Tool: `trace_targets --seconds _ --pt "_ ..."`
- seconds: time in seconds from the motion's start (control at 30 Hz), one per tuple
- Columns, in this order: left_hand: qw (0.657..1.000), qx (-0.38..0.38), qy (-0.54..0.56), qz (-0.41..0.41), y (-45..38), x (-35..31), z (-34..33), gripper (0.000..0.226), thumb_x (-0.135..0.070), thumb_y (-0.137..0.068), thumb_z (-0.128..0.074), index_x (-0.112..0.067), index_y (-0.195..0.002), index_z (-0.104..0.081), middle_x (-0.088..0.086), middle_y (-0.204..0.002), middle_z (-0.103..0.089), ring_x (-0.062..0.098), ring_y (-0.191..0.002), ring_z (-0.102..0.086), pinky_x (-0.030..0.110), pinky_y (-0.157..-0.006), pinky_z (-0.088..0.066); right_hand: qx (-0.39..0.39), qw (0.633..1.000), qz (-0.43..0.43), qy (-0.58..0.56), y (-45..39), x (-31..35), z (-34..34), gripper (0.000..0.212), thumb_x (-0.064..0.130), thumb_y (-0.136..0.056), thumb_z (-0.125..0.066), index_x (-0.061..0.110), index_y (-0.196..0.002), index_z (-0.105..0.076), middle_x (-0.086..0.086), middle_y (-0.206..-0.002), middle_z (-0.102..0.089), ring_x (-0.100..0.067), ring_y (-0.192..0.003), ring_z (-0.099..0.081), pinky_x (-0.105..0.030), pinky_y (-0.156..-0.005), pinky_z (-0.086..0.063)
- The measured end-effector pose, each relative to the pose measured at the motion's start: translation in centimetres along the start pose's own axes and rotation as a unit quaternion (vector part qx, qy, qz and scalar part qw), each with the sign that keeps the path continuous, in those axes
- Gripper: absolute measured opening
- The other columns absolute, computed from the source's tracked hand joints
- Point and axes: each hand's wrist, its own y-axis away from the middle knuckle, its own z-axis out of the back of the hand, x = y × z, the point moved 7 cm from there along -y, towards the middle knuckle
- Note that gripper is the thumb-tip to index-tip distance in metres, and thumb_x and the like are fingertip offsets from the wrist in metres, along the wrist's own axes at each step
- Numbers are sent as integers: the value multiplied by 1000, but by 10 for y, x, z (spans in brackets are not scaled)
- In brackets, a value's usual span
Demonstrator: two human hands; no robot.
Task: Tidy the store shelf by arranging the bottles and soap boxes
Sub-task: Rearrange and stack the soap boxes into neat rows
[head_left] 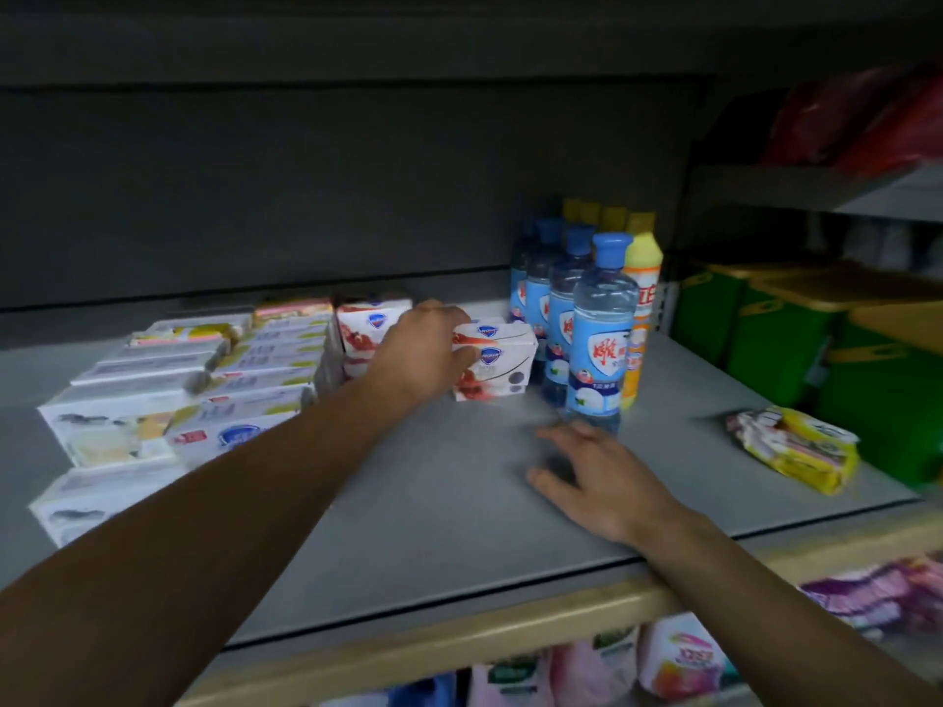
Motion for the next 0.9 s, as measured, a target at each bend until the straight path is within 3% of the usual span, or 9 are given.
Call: trace_targets --seconds 0.2,0.33,0.53,0.9 --pt "998 30 24 54 19 9 -68 44 -25 -93 -60 -22 -137 -55 13 -138 -52 30 -123 -51 32 -105 -37 2 999 21 34 4 1 -9 53 57 -93 -48 21 -130 -57 1 -131 -55 -24 -123 -50 -30 -103 -40" --pt "998 -28 6 51 23 17 -85 40 -23 -96 -54 -21 -136 -56 10 -146 -47 29 -132 -42 30 -112 -30 -2 999 25 37 3 0 -11 52 58 -93 -46 21 -128 -57 1 -131 -54 -25 -122 -48 -31 -103 -39" --pt "997 -64 -44 30 12 12 -88 39 -20 -96 -53 -18 -134 -58 8 -141 -52 30 -128 -42 34 -105 -34 5 999 21 41 1 -2 -12 53 57 -93 -45 22 -131 -55 2 -132 -52 -25 -122 -47 -33 -103 -40" --pt "995 -25 -58 82 -1 15 -97 42 -26 -98 -48 -21 -140 -50 2 -147 -47 25 -136 -36 46 -105 -42 8 999 20 39 0 -3 -13 53 59 -92 -44 24 -131 -55 3 -133 -52 -25 -120 -47 -34 -101 -41"
